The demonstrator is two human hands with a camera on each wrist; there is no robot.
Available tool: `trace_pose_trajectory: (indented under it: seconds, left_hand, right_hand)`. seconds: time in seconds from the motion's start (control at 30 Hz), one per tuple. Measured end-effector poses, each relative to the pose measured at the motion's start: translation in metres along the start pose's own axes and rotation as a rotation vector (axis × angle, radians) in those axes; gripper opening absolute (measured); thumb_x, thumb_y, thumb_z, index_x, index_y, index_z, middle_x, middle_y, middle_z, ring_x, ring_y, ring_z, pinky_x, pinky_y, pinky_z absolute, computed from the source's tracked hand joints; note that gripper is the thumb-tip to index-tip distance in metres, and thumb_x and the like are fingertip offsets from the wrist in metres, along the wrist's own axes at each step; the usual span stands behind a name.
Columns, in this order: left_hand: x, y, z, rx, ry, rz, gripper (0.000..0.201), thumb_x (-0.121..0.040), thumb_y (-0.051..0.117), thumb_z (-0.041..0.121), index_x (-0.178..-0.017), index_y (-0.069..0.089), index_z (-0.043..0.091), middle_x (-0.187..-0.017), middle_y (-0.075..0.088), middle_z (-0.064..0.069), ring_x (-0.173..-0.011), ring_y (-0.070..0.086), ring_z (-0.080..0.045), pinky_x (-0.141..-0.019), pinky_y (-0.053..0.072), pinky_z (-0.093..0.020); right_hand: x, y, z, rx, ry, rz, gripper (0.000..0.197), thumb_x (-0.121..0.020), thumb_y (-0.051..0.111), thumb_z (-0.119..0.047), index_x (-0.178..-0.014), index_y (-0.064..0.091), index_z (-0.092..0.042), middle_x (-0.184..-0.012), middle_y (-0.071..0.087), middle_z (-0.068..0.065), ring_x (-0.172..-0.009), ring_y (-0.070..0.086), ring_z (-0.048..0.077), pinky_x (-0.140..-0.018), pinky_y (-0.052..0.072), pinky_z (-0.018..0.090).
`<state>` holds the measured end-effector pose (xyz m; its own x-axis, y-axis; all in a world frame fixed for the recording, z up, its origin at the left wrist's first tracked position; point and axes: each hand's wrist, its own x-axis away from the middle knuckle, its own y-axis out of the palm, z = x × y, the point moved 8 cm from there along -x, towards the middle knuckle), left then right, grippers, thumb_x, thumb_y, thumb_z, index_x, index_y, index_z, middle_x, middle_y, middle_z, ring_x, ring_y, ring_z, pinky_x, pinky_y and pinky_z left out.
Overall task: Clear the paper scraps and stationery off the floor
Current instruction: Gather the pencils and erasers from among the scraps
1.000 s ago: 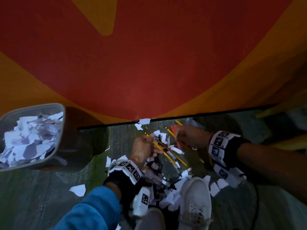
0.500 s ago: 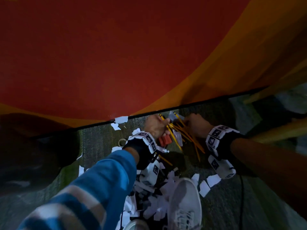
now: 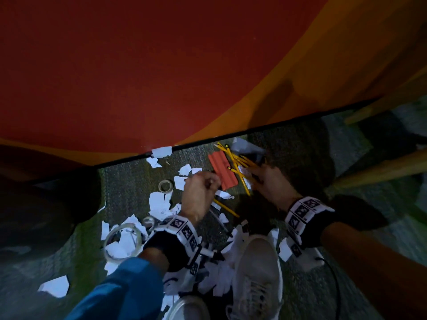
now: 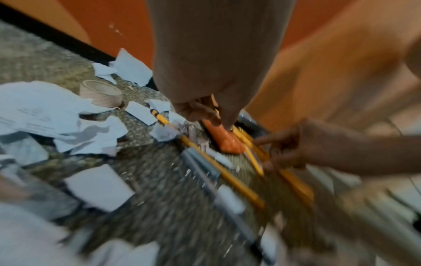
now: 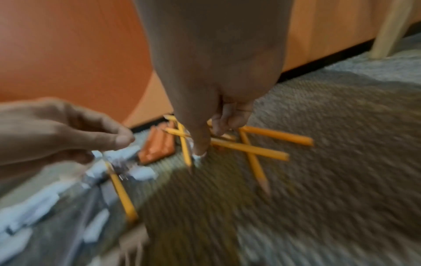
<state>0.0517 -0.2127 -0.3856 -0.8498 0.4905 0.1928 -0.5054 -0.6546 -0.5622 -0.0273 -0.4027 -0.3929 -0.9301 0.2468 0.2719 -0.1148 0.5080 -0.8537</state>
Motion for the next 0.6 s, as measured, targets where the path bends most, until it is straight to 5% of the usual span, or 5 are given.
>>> trace_pose_trajectory:
  seconds: [0.17,0.27,0.37,0.5,0.6]
  left_hand:
    - [0.008,0.02,0.003,-0.376,0.135,-0.091,0.018,-0.08,0.077,0.038,-0.094,0.076,0.027,-0.097,0.063,0.004,-0.098,0.049,-0.021,-0.084,0.045,-0.038]
    - [0.005,0.014,0.002,-0.379,0.128,-0.031,0.023,-0.076,0.081,0.04,-0.087,0.072,0.022,-0.096,0.06,0.002,-0.098,0.046,-0.021,-0.078,0.043,-0.035]
    - [0.003,0.004,-0.009,-0.344,0.11,0.019,0.026,-0.073,0.083,0.041,-0.08,0.067,0.022,-0.086,0.055,0.004,-0.095,0.045,-0.021,-0.074,0.038,-0.033]
    - [0.011,0.011,-0.019,-0.448,0.168,-0.039,0.038,-0.074,0.08,0.046,-0.102,0.074,0.021,-0.102,0.061,-0.002,-0.107,0.046,-0.026,-0.089,0.046,-0.041]
    - [0.011,0.013,-0.014,-0.456,0.156,0.007,0.045,-0.074,0.078,0.051,-0.106,0.075,0.02,-0.104,0.058,-0.001,-0.106,0.045,-0.026,-0.089,0.046,-0.041]
  right_hand:
    - [0.007,0.016,0.016,-0.055,0.04,-0.022,0.032,-0.09,0.064,-0.029,-0.122,0.066,-0.03,-0.107,0.062,0.002,-0.093,0.065,0.018,-0.077,0.05,0.029]
    - [0.008,0.021,0.024,0.006,0.081,-0.02,0.034,-0.089,0.063,-0.038,-0.123,0.066,-0.032,-0.108,0.06,0.007,-0.095,0.062,0.026,-0.08,0.052,0.035]
    - [0.008,0.015,0.02,-0.006,0.077,0.03,0.037,-0.082,0.072,-0.025,-0.119,0.068,-0.024,-0.105,0.059,0.01,-0.097,0.059,0.03,-0.081,0.051,0.037]
    - [0.005,0.01,0.012,0.013,0.024,0.13,0.043,-0.075,0.078,-0.016,-0.116,0.065,-0.017,-0.109,0.057,0.011,-0.106,0.052,0.034,-0.089,0.048,0.039]
    - [0.003,0.01,0.007,0.055,-0.067,0.185,0.032,-0.079,0.075,-0.013,-0.107,0.061,-0.018,-0.103,0.055,0.008,-0.104,0.049,0.033,-0.086,0.043,0.039]
